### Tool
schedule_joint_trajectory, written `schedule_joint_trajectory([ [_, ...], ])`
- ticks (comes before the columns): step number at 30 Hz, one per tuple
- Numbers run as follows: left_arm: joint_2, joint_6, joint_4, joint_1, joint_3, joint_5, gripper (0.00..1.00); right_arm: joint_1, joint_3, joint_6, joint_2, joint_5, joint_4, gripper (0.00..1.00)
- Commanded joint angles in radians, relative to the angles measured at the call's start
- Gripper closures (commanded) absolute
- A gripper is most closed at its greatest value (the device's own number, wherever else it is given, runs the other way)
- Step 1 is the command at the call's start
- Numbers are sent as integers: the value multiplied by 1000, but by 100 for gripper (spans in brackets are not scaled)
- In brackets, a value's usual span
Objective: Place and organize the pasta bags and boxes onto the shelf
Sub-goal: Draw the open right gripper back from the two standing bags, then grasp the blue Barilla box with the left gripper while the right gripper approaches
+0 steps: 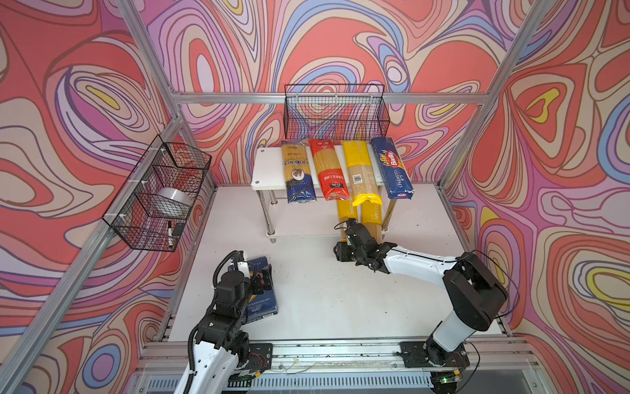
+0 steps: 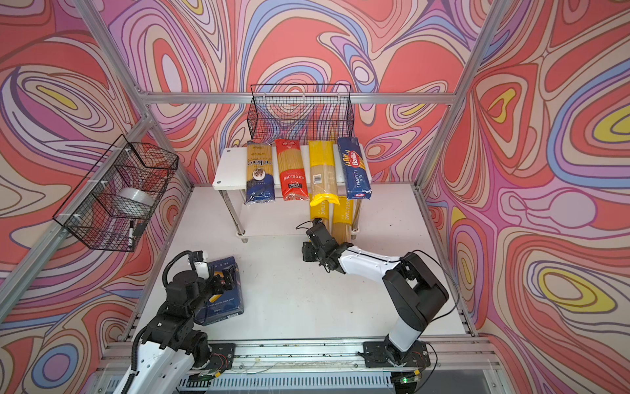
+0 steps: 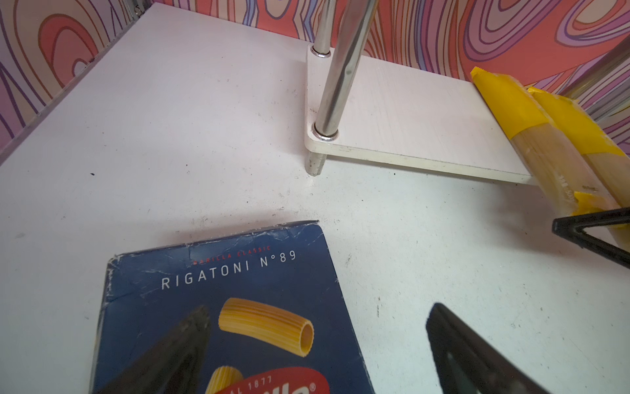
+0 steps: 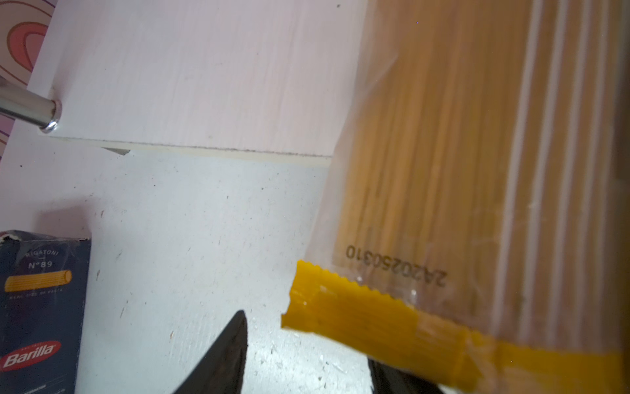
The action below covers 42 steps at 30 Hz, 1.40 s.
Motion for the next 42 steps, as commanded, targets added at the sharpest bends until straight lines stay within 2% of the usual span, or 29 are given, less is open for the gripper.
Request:
schedule_joint_trajectory([
  [1,-2,5,12,4,10,-8,0,-27,31,-5,18,-4,30,43],
  [6,-5,5,11,6,10,-9,0,-27,44,-15,10,-39,21,42],
  [10,-8,4,9,4,9,-10,0,1,-8,-23,-35,-76,33,41],
  [13,-7,3,8,4,10,-14,0,48,-56,-8,-99,-58,41,41],
  [20,-20,-5,-2,5,7,-38,0,234,-209,147,-302,18,152,40],
  [23,-23,-33,-31,4,14,-100,0,264,-202,190,-292,31,99,40],
  [27,-51,-209,-160,5,44,-257,0,278,-216,217,-286,3,124,39],
  [30,-33,-283,-252,5,85,-247,0,282,-213,207,-280,-39,139,39],
  [34,29,-349,-371,5,143,-307,0,283,-188,181,-270,-79,129,37],
  [42,160,-356,-368,15,185,-327,0,283,-202,206,-240,-146,171,37],
])
